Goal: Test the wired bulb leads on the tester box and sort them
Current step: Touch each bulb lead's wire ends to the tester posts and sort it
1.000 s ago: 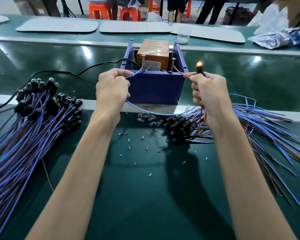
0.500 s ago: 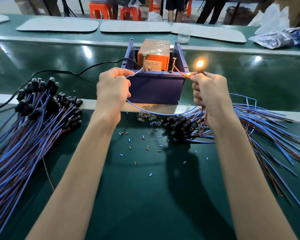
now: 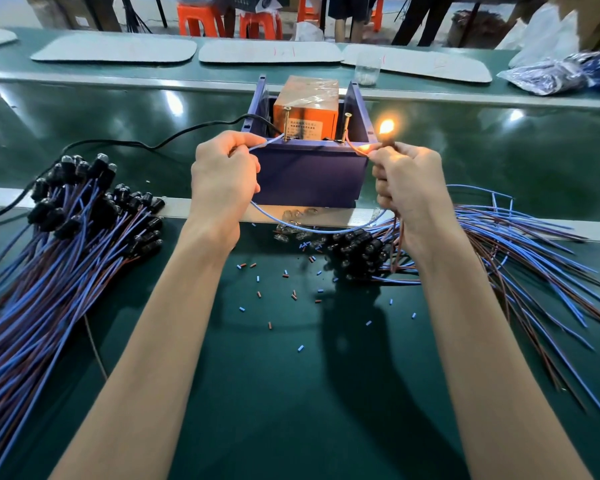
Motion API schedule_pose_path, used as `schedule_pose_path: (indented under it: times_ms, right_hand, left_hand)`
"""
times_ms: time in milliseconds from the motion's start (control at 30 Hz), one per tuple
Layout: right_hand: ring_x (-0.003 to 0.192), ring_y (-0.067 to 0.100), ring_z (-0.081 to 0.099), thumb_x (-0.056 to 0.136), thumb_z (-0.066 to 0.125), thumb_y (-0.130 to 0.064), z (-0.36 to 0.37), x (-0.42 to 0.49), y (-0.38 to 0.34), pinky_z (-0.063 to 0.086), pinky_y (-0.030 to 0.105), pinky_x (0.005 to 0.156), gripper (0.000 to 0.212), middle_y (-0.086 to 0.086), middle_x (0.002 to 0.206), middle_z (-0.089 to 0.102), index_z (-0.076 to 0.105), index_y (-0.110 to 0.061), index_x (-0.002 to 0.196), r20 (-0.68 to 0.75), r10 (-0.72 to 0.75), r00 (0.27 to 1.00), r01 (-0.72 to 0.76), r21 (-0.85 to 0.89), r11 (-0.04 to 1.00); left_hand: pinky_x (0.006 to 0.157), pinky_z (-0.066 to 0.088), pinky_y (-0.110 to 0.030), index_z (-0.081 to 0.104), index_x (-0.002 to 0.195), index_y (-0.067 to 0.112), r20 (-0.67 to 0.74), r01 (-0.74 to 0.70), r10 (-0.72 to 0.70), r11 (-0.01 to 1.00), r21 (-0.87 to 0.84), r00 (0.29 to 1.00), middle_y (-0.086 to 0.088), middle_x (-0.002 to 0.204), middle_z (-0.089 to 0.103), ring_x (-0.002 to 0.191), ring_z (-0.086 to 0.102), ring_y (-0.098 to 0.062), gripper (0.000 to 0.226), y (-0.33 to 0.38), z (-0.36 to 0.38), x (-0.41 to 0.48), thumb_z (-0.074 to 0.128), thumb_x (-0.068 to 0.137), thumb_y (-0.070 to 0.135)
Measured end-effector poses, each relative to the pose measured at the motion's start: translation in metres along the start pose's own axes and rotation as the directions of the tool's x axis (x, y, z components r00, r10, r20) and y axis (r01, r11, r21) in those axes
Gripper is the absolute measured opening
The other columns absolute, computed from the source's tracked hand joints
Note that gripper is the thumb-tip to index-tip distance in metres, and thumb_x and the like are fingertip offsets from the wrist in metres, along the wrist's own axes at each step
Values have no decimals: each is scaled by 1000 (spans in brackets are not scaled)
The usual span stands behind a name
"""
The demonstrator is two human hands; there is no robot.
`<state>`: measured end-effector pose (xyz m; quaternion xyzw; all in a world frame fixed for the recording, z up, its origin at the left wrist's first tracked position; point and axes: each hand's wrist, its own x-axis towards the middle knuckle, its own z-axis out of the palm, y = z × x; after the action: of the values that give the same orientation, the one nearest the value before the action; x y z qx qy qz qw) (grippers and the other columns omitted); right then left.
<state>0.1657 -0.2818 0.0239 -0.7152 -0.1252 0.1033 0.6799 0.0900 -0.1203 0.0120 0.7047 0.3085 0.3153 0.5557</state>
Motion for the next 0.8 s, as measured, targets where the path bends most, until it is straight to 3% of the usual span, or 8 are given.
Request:
schedule_pose_path:
  times_ms: [267,467,633,800]
  right_hand:
    - [50,4,30,91,52,-9,11,-1,5,24,21,50,35,-18,45,39,56,-21,59,-6,-18,1000,18,-12,1000]
    - [56,7,29,92,52,-10,10,0,7,24,24,55,33,-13,54,38,56,-21,61,-14,-36,999,35,-26,999]
    - [55,4,31,93,50,-7,10,3,9,25,21,55,30,-18,44,40,65,-21,71,-14,-25,1000,24,-32,999]
    - [58,4,34,93,50,-8,14,3,15,26,20,58,29,-16,56,43,65,-23,73,-9,-33,999,32,-65,997]
  left_hand:
    - [43,33,-11,66,86,23,-6,-5,5,1000,12,1000,5,61,50,39,40,-1,38,2,0,-1,34,91,3]
    - [42,33,-12,65,85,23,-9,-1,1,1000,13,1000,5,61,50,36,38,-1,38,2,1,-1,34,90,2]
    - [44,34,-13,63,81,24,-6,-3,3,1000,0,1000,4,62,50,38,39,0,37,2,3,0,35,93,3]
    - [46,35,-13,65,83,24,-8,0,0,1000,-1,1000,5,62,50,43,41,-2,37,0,1,0,35,94,4]
